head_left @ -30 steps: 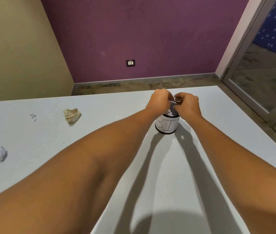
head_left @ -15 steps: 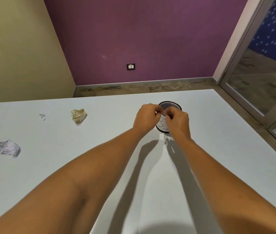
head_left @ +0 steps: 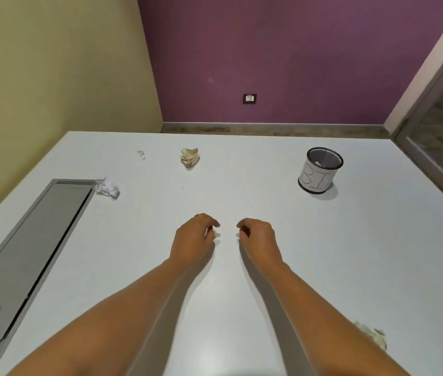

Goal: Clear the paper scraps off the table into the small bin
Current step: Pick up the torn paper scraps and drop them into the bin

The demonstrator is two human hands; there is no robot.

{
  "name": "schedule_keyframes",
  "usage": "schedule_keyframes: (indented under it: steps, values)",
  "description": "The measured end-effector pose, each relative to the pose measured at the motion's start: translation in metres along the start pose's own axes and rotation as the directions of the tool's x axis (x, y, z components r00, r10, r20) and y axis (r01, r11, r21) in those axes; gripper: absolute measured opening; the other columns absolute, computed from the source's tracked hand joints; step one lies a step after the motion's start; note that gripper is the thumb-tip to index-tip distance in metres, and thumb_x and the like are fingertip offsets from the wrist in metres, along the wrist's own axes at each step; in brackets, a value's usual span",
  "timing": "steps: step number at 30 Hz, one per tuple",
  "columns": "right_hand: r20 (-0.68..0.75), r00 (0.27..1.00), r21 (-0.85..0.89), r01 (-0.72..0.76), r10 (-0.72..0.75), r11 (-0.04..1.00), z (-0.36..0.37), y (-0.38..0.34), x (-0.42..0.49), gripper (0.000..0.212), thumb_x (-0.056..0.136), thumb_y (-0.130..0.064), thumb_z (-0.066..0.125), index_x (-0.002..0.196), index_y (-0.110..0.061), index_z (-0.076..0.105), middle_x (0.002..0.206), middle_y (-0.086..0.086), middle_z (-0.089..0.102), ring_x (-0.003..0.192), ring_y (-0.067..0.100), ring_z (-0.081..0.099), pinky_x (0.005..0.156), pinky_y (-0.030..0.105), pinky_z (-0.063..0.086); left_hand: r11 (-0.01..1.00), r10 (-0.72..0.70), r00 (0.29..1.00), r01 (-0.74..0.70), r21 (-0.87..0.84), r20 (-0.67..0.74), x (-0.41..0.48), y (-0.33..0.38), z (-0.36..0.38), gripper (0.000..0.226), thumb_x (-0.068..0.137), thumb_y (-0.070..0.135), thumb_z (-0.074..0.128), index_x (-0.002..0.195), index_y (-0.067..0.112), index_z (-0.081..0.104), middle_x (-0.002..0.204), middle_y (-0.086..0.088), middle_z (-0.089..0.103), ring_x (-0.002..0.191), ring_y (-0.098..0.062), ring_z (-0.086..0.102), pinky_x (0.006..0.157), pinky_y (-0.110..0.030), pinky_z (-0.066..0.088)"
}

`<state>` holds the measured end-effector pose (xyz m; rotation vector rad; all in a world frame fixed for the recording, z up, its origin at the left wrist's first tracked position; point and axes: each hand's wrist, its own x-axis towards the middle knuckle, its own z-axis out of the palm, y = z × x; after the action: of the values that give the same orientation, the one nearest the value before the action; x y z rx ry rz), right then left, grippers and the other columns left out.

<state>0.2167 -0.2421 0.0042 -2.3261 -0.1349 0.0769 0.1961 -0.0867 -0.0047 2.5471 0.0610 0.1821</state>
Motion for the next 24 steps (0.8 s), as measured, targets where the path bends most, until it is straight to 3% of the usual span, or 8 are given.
schedule_keyframes:
  steps: [6,12,16,19,24]
  values:
    - [0.203,0.977,0.06,0.054,-0.065,0.997,0.074,-0.052,-0.031,0.025,0.089,-0.002,0.05,0.107,-0.004,0.067,0.104,0.009,0.069,0.097,0.021,0.063,0.08,0.019,0.045,0.991,-0.126,0.983,0.131,0.028,-0.13,-0.064,-0.101,-0.05,0.016,0.091,0.011,0.052,0.098,0.008,0.066,0.103,-0.004,0.067,0.097,-0.023,0.061,0.078,-0.024,0.04]
    - [0.382,0.921,0.103,0.044,-0.08,0.994,0.122,-0.091,-0.052,0.019,0.085,-0.002,0.054,0.097,0.0,0.068,0.1,0.014,0.07,0.093,0.024,0.066,0.084,0.029,0.051,0.952,-0.255,0.909,0.295,0.078,-0.329,-0.092,-0.164,-0.09,0.019,0.09,-0.001,0.05,0.101,-0.003,0.065,0.107,-0.019,0.066,0.101,-0.036,0.06,0.088,-0.043,0.048]
    - [0.413,0.908,0.138,0.02,-0.076,0.99,0.146,-0.114,-0.055,0.018,0.081,0.001,0.06,0.098,0.0,0.068,0.081,0.005,0.057,0.078,0.02,0.058,0.087,0.033,0.052,0.916,-0.301,0.907,0.361,0.174,-0.294,-0.093,-0.183,-0.094,0.026,0.087,-0.006,0.049,0.109,-0.006,0.062,0.117,-0.024,0.062,0.11,-0.039,0.058,0.098,-0.05,0.045]
    - [0.412,0.908,0.135,0.023,-0.077,0.991,0.161,-0.127,-0.05,0.019,0.08,-0.001,0.064,0.098,-0.001,0.068,0.08,0.002,0.053,0.073,0.016,0.049,0.081,0.028,0.049,0.895,-0.32,0.899,0.391,0.216,-0.3,-0.091,-0.191,-0.09,0.028,0.088,-0.002,0.049,0.114,-0.002,0.06,0.123,-0.021,0.059,0.117,-0.036,0.054,0.104,-0.051,0.037]
    - [0.408,0.911,0.118,0.003,-0.051,0.993,0.176,-0.143,-0.038,0.014,0.082,-0.002,0.063,0.095,0.002,0.068,0.09,0.013,0.067,0.083,0.021,0.062,0.083,0.03,0.05,0.883,-0.338,0.884,0.417,0.216,-0.324,-0.078,-0.199,-0.086,0.029,0.091,0.002,0.046,0.118,0.004,0.057,0.129,-0.016,0.056,0.126,-0.03,0.048,0.111,-0.054,0.024]
